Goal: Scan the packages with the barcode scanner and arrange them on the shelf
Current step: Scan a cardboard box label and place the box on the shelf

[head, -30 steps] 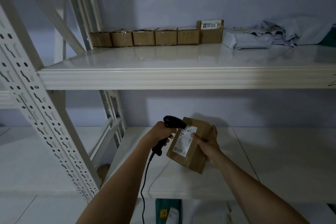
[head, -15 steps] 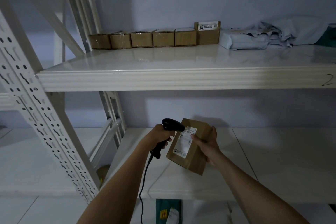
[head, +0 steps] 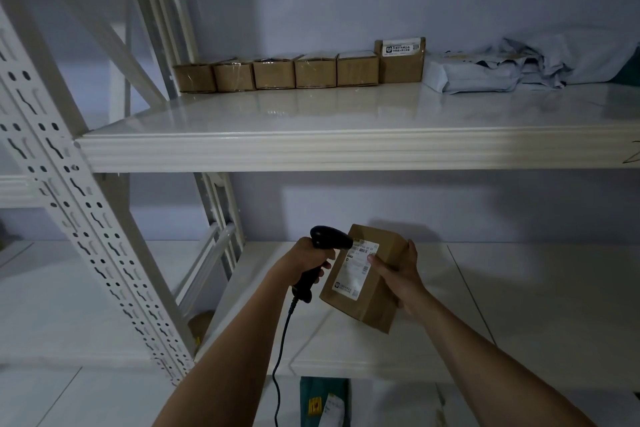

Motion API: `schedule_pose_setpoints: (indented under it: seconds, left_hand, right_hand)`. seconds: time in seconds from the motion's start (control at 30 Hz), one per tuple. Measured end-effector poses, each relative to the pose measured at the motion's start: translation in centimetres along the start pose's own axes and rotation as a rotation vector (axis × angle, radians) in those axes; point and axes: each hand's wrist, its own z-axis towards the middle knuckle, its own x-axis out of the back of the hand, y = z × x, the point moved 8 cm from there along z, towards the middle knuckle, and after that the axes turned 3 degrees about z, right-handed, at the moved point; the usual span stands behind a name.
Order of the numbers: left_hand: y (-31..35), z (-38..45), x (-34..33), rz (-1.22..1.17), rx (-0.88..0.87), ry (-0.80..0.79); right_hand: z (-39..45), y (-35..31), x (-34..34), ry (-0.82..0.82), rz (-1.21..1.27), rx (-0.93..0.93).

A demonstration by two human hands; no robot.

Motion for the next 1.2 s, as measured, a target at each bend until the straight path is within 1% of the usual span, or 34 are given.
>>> schedule_pose_setpoints:
  seconds: [0.1,0.13,0.27,0.33,0.4,0.47,0.7,0.83,0.93,1.0,1.03,1.07,1.1,1.13,1.17,1.2]
  left_hand:
    - [-1.7,0.5,-0.1,-0.103,0.007,-0.025]
    - [-2.7,0.8,0.0,-0.154,0.025,-0.01]
    - [-8.2,2.0,0.8,-0.343,0.126,0.189]
    - [-10.9,2.3,1.2,-0.339,0.191,0.296]
    - [-12.8,2.3,1.4,-0.279,0.269,0.364]
    - [-13.7,2.3,1.3,-0.172,0.323,0.372]
    - [-15.2,4.7,0.2,0.017,0.349,0.296]
    - [-16.2,6.0,-0.4,0.176,0.339,0.221]
    - [-16.2,6.4,-0.2,0.325,0.338,0.191]
    - [-15.6,6.5,0.1,0.421,0.348,0.232]
    - [-15.2,6.4,0.3,0.455,0.364,0.286]
    - [-14.2,6.2,0.4,0.482,0.348,0.355]
    - [-12.5,6.2,0.1,0.498,0.271,0.409]
    - [-10.5,6.6,-0.9,0.477,0.152,0.411]
    - [-8.3,7.2,-3.0,0.407,0.022,0.327]
    - [-6.1,7.4,-5.6,0.262,-0.067,0.185]
  right_hand:
    - [0.1,0.2,0.2,0.006,-0.011,-0.021]
    - [0.1,0.3,0.3,0.01,-0.012,-0.029]
    - [0.1,1.3,0.7,0.005,0.026,-0.083]
    - [0.4,2.0,0.7,-0.002,0.064,-0.116]
    - [0.7,2.8,0.8,0.01,0.056,-0.159]
    - [1.0,3.5,0.9,0.044,0.059,-0.218]
    - [2.3,4.5,0.8,0.095,0.065,-0.295]
    - [2.6,5.1,1.1,0.101,0.105,-0.317]
    - [2.6,5.2,1.6,0.099,0.122,-0.294]
    - [2.4,5.2,2.2,0.1,0.143,-0.286]
    - [2.2,5.1,2.6,0.103,0.158,-0.292]
    - [1.9,5.1,3.0,0.106,0.174,-0.295]
    - [1.6,4.9,3.7,0.112,0.19,-0.292]
    - [1.4,4.7,4.4,0.122,0.204,-0.289]
    - [0.9,4.5,5.4,0.139,0.223,-0.288]
    - [0.5,4.5,6.3,0.158,0.244,-0.298]
